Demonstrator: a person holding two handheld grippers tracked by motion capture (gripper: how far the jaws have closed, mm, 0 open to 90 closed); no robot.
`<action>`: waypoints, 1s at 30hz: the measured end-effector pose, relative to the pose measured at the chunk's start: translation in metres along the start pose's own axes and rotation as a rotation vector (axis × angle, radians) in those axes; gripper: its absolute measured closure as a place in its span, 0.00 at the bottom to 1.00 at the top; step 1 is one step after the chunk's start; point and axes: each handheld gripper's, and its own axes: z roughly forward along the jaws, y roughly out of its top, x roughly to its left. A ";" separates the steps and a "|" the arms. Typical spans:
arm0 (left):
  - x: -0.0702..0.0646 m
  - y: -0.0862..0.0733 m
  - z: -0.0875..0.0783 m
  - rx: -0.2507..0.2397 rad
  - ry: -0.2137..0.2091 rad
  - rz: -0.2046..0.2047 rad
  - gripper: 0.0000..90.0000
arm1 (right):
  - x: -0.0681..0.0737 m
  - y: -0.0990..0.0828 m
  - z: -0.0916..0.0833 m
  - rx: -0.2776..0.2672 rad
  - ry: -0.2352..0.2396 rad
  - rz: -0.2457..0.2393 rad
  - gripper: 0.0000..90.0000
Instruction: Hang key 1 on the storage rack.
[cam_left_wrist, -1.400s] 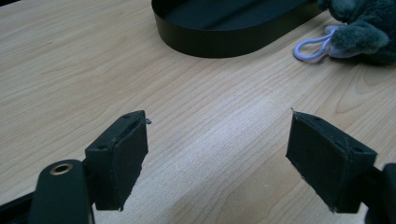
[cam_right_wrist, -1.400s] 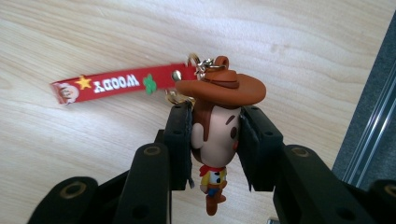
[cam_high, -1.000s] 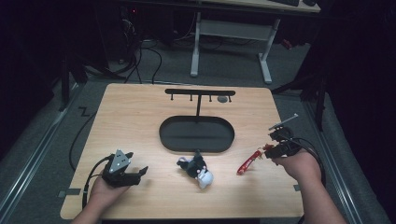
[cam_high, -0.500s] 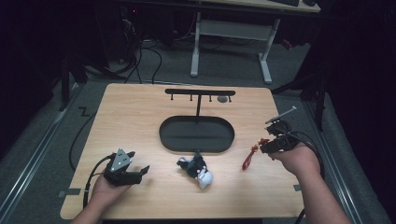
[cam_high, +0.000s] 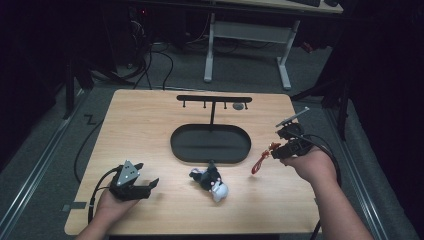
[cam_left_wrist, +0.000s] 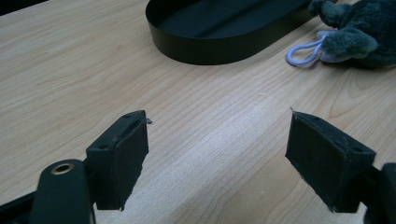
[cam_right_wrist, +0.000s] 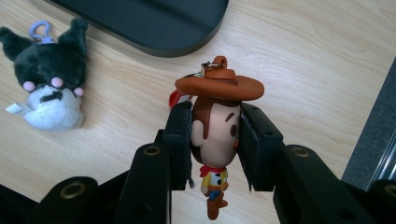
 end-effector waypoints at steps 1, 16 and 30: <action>0.000 0.000 0.000 -0.001 0.000 -0.003 0.24 | 0.001 0.001 -0.001 -0.005 -0.001 -0.001 0.74; 0.000 -0.001 -0.003 -0.003 -0.003 0.001 0.24 | 0.006 0.027 0.001 -0.024 -0.012 -0.015 0.74; 0.002 -0.002 -0.002 0.003 -0.007 0.001 0.24 | 0.009 0.056 0.004 -0.029 -0.019 -0.019 0.75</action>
